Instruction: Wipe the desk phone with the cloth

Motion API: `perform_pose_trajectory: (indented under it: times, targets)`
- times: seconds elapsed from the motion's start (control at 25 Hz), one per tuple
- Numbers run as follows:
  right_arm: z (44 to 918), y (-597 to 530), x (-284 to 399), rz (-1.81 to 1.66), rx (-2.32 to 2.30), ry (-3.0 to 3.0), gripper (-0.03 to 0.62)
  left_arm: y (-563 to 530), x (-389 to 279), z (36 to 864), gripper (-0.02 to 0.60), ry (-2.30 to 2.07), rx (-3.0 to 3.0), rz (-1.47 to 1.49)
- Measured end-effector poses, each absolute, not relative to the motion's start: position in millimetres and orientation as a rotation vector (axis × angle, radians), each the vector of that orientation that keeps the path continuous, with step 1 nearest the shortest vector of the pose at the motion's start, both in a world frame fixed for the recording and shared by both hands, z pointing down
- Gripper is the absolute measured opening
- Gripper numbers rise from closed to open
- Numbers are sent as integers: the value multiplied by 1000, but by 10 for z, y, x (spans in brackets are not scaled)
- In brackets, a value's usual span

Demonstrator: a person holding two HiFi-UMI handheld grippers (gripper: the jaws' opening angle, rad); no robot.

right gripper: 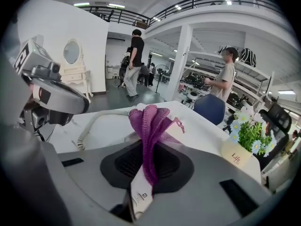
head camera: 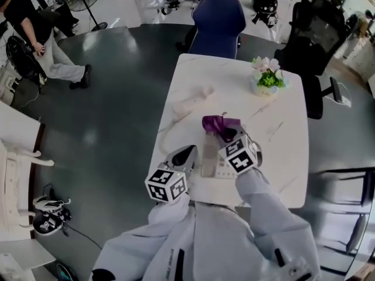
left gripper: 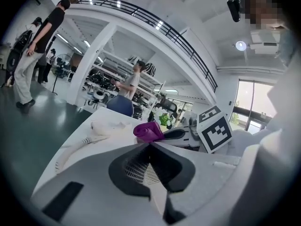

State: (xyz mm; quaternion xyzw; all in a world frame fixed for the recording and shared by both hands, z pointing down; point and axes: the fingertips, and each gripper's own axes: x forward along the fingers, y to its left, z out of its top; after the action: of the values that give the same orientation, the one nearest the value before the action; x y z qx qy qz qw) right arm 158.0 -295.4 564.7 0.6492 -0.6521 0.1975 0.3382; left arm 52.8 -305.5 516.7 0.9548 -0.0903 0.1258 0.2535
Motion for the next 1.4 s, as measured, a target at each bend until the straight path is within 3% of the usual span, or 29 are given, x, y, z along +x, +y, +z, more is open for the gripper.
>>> perform_pose_trajectory:
  times: [1.4]
  targets:
    - [5823, -2494, 1080, 619, 1565, -1745, 38, -2545, 161, 5103, -2, -270, 2611, 349]
